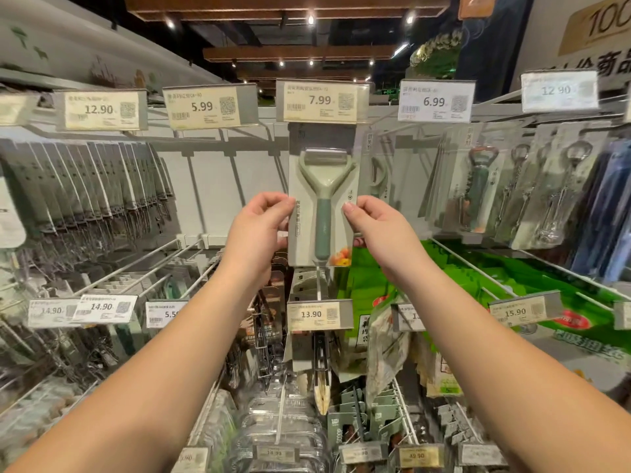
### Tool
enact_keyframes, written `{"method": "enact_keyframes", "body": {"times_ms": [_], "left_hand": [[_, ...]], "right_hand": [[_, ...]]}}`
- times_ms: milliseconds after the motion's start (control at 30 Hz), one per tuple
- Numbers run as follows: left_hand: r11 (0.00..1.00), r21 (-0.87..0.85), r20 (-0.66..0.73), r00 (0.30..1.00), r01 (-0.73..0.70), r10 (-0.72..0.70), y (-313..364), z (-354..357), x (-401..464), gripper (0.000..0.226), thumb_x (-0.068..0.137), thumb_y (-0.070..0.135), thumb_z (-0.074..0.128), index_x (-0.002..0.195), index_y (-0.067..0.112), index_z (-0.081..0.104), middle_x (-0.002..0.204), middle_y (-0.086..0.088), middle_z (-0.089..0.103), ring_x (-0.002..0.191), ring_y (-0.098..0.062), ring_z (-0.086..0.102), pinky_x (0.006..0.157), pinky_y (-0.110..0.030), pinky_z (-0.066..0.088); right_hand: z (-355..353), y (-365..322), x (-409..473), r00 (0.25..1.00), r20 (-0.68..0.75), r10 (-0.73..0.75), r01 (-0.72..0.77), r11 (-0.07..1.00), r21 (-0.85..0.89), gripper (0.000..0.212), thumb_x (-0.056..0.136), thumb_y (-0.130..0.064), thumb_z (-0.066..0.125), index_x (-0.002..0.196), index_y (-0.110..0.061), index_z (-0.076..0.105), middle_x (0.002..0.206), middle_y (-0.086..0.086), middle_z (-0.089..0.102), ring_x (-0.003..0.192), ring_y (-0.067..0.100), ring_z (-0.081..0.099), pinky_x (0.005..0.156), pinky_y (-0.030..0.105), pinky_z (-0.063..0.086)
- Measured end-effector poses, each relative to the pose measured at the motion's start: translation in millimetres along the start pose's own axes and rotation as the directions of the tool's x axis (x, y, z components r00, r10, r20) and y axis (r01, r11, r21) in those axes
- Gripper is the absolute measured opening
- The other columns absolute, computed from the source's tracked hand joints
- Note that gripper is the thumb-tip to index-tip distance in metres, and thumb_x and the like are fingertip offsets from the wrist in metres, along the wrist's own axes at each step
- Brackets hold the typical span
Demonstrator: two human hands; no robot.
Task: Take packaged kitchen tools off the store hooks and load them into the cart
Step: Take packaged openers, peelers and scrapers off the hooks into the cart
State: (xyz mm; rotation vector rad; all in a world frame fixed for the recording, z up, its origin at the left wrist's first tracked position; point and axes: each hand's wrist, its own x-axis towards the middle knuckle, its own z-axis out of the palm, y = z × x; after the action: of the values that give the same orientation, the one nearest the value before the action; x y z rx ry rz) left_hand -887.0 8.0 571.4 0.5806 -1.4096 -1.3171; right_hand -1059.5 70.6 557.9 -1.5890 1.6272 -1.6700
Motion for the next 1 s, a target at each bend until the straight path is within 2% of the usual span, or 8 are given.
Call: {"method": "enact_keyframes", "body": {"times_ms": [67,267,367,467,567,633,833,1000], "left_hand": [[1.000,0.015,-0.012,1.000,-0.006,0.006,-2.6,-1.6,2.8,0.010,0.099,0.015,0.059,0.090,0.018,0.061,0.082,0.003,0.064,0.066,-0.008,0.056,0.051,-0.019,0.050],[0.999,0.050,-0.038,0.999,0.003,-0.001,-14.9,-2.8,3.1,0.012,0.099,0.014,0.059,0.088,0.018,0.061,0.081,0.005,0.065,0.069,-0.007,0.059,0.061,-0.024,0.055],[0.997,0.072,-0.057,0.998,0.005,-0.001,-17.4,0.4,9.0,0.011,0.099,0.014,0.058,0.089,0.017,0.060,0.087,0.000,0.063,0.072,-0.009,0.058,0.060,-0.020,0.054],[0.995,0.094,-0.077,0.997,0.026,-0.018,-20.1,3.1,18.5,0.011,0.099,0.014,0.058,0.088,0.017,0.060,0.087,0.001,0.065,0.073,-0.009,0.059,0.060,-0.021,0.051],[0.992,0.116,-0.089,0.996,0.041,-0.031,-23.1,5.0,26.3,0.007,0.100,0.016,0.058,0.094,0.014,0.062,0.095,-0.001,0.068,0.079,-0.011,0.061,0.065,-0.023,0.050],[0.988,0.150,-0.101,0.994,0.047,-0.032,-24.3,6.1,29.2,0.008,0.100,0.018,0.057,0.101,0.011,0.062,0.100,-0.001,0.068,0.083,-0.010,0.062,0.067,-0.023,0.050],[0.982,0.180,-0.094,0.995,0.053,-0.036,-30.4,0.1,33.3,0.013,0.099,0.020,0.059,0.108,0.012,0.064,0.107,-0.004,0.070,0.087,-0.013,0.063,0.078,-0.029,0.055],[0.974,0.214,-0.135,0.990,0.072,-0.044,-34.4,-14.9,31.9,0.009,0.097,0.020,0.060,0.105,0.019,0.065,0.111,-0.003,0.070,0.088,-0.013,0.063,0.081,-0.032,0.053]], "right_hand": [[0.2,2.5,2.6,1.000,0.016,-0.006,0.006,1.000,-0.015,0.046,0.089,-0.055,0.053,0.088,-0.010,0.059,0.079,0.004,0.058,0.074,0.017,0.057,0.078,0.048,0.055],[-0.4,16.3,5.6,0.999,0.042,-0.002,0.004,0.999,-0.053,0.050,0.087,-0.060,0.052,0.087,-0.010,0.058,0.075,0.002,0.054,0.071,0.018,0.053,0.077,0.051,0.054],[-2.7,19.3,13.1,0.999,0.033,0.012,-0.009,0.997,-0.071,0.038,0.097,-0.047,0.053,0.083,-0.012,0.057,0.074,0.001,0.053,0.070,0.016,0.054,0.078,0.047,0.056],[-3.2,21.3,23.2,0.999,0.023,0.024,-0.021,0.992,-0.127,0.035,0.099,-0.043,0.054,0.087,-0.011,0.060,0.075,0.003,0.055,0.070,0.018,0.055,0.077,0.046,0.057],[-2.4,19.6,31.5,0.999,0.017,0.052,-0.048,0.983,-0.179,0.029,0.100,-0.043,0.054,0.096,-0.017,0.065,0.086,0.003,0.068,0.078,0.020,0.065,0.079,0.042,0.060],[-2.3,19.9,35.0,0.998,0.011,0.055,-0.051,0.971,-0.233,0.026,0.100,-0.046,0.053,0.099,-0.023,0.066,0.094,0.004,0.073,0.086,0.022,0.069,0.083,0.047,0.059],[-7.3,25.0,34.6,0.997,-0.001,0.076,-0.074,0.964,-0.254,0.039,0.098,-0.049,0.054,0.125,-0.022,0.063,0.110,-0.007,0.070,0.104,0.015,0.065,0.096,0.046,0.053],[-16.2,28.6,27.3,0.996,0.006,0.094,-0.088,0.948,-0.306,0.033,0.095,-0.050,0.059,0.122,-0.031,0.058,0.111,-0.011,0.068,0.106,0.011,0.063,0.097,0.037,0.050]]}}
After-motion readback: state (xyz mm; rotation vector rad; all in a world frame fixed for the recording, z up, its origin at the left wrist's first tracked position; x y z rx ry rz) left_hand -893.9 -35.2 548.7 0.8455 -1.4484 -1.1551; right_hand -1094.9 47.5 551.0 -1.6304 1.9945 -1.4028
